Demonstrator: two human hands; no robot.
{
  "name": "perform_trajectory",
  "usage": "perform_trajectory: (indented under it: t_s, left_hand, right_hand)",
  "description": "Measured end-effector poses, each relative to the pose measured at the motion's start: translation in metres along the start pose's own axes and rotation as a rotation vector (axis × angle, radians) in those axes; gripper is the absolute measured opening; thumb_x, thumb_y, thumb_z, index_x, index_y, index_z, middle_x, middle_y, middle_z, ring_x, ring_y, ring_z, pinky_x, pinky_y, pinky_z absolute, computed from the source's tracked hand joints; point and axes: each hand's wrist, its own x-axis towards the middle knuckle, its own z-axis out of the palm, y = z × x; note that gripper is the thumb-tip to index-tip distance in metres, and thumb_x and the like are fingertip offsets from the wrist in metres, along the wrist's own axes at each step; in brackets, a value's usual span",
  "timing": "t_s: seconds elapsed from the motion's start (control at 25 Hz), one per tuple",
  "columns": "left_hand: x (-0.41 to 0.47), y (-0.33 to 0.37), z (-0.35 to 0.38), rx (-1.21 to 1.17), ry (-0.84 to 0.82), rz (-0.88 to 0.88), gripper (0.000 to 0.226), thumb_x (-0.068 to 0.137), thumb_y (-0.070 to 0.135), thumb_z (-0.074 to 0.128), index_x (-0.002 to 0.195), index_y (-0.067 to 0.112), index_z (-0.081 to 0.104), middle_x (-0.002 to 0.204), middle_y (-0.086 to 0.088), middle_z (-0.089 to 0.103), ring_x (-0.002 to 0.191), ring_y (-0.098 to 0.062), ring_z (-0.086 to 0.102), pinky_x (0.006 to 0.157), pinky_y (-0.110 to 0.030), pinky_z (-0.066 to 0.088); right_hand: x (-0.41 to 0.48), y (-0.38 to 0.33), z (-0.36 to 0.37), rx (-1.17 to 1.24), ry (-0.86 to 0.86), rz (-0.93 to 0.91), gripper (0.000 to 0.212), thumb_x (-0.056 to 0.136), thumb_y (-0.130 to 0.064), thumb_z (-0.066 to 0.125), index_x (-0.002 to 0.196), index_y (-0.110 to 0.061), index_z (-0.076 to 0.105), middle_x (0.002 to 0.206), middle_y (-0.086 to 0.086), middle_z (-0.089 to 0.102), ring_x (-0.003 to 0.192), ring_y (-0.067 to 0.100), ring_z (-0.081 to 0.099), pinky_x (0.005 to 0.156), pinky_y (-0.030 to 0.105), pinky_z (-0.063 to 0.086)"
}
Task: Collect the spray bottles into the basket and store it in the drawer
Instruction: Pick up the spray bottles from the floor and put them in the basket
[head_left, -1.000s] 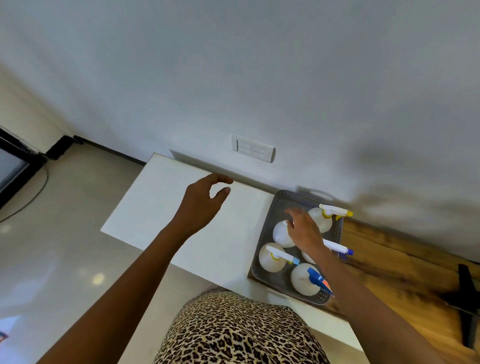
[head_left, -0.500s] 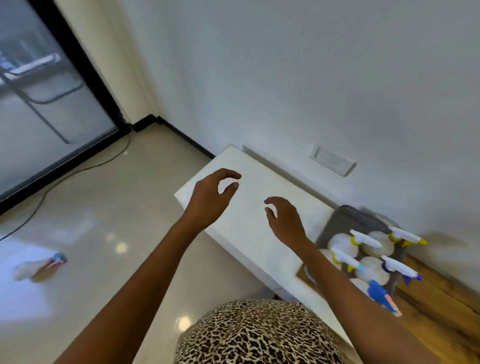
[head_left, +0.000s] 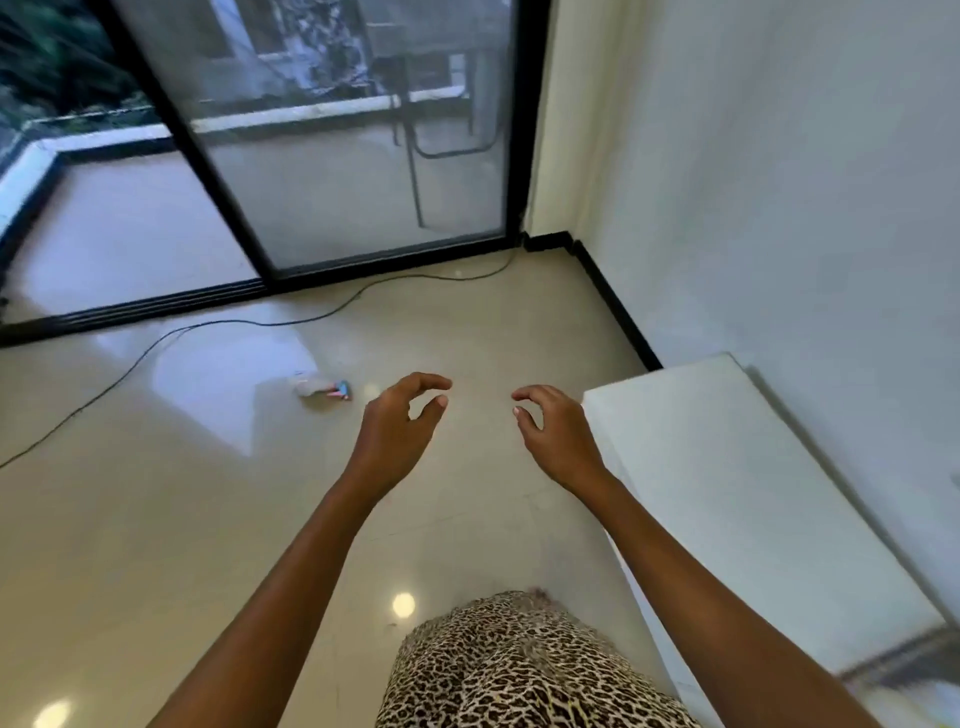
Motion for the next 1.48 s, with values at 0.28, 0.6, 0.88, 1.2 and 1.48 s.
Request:
perform_trajectory:
  t_s: [0.28,0.6,0.88,1.2,1.48]
  left_hand:
    - [0.055,-0.072,-0.075,-0.028,0.183,-0.167,0.016,0.089,0.018,0.055,0.100,0.025,0.063,0.113,0.009,0.062,0.108,-0.013,0.056,0.083,-0.024,0.037]
    - [0.193,-0.125,-0.161,-0.046,0.278,-0.296,0.015,0.089,0.017,0.054,0.097,0.024,0.064,0.109,0.000,0.066,0.098,-0.015,0.057,0.072,-0.017,0.041]
    - [0.297,-0.185,-0.227,-0.060,0.276,-0.413,0.017,0.089,0.017,0.054,0.102,0.023,0.064,0.114,-0.001,0.065,0.105,-0.016,0.057,0.084,-0.023,0.038]
    - [0.461,-0.314,-0.299,0.006,0.099,-0.530,0.021,0.088,0.014,0.054,0.107,0.013,0.064,0.117,-0.006,0.065,0.112,-0.018,0.056,0.083,-0.023,0.037]
    - [0.561,-0.461,-0.278,0.230,-0.249,-0.584,0.032,0.089,0.013,0.052,0.120,0.009,0.054,0.128,-0.011,0.059,0.116,-0.029,0.054,0.090,-0.032,0.044]
  right_hand:
    - [0.093,-0.057,0.081,-0.004,-0.168,-0.117,0.023,0.089,-0.014,0.054,0.109,-0.007,0.062,0.115,0.011,0.065,0.108,0.024,0.059,0.093,0.033,0.045]
    - [0.254,-0.110,0.167,0.014,-0.301,-0.111,0.024,0.090,-0.014,0.053,0.111,-0.007,0.062,0.116,0.010,0.065,0.108,0.022,0.058,0.092,0.029,0.045]
    - [0.375,-0.142,0.251,-0.038,-0.436,-0.056,0.025,0.090,-0.016,0.054,0.112,-0.008,0.062,0.117,0.010,0.065,0.108,0.022,0.058,0.091,0.027,0.044]
    - [0.517,-0.147,0.387,-0.079,-0.495,0.186,0.022,0.088,-0.014,0.055,0.107,-0.007,0.063,0.109,0.011,0.068,0.101,0.023,0.062,0.087,0.025,0.044]
    - [0.585,-0.086,0.523,-0.161,-0.636,0.446,0.021,0.089,-0.014,0.053,0.106,-0.007,0.063,0.110,0.014,0.068,0.098,0.025,0.063,0.086,0.029,0.048]
